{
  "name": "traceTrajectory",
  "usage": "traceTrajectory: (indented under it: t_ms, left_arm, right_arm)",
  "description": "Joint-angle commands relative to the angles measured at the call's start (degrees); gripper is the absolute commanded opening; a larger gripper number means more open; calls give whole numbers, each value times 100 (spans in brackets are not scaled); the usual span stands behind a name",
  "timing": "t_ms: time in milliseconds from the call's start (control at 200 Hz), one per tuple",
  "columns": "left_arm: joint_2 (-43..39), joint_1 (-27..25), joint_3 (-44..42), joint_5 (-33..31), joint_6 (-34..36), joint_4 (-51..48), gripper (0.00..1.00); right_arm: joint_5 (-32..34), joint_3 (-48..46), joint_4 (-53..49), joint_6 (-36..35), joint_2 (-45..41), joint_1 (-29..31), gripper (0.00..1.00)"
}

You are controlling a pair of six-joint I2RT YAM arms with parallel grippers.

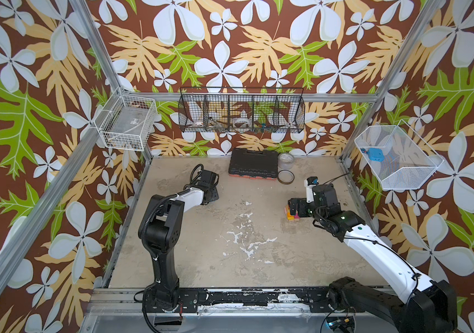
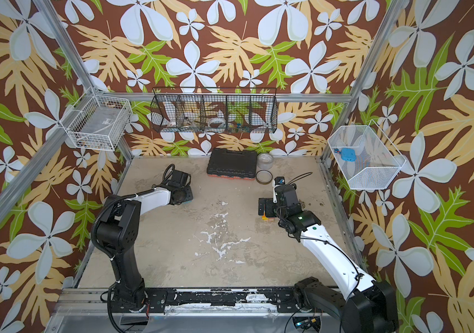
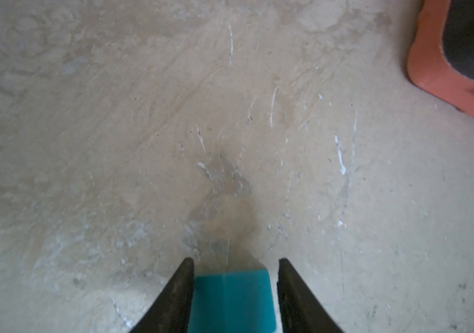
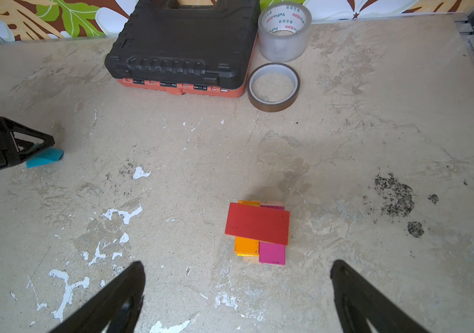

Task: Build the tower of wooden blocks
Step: 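Close the left gripper on the teal triangular block, then lift the teal triangle and carry it toward the stack with the left gripper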

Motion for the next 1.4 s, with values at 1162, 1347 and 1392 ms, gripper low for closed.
traceTrajectory:
  t_ms: [1162,1347,1392]
  left_arm:
    - [230,-1071,-224,-766,-601,191,60]
    - [29,-1791,-830,-614,-1088,552,58]
    - [-9,-1985,-980,-583,-1201,659,58]
  right_arm:
    - [8,-62,-47,-79,-106,-3,100]
    - [23,-87,-91,-70,-184,-6,100]
    - [25,-104,-91,-64,-223,-8,100]
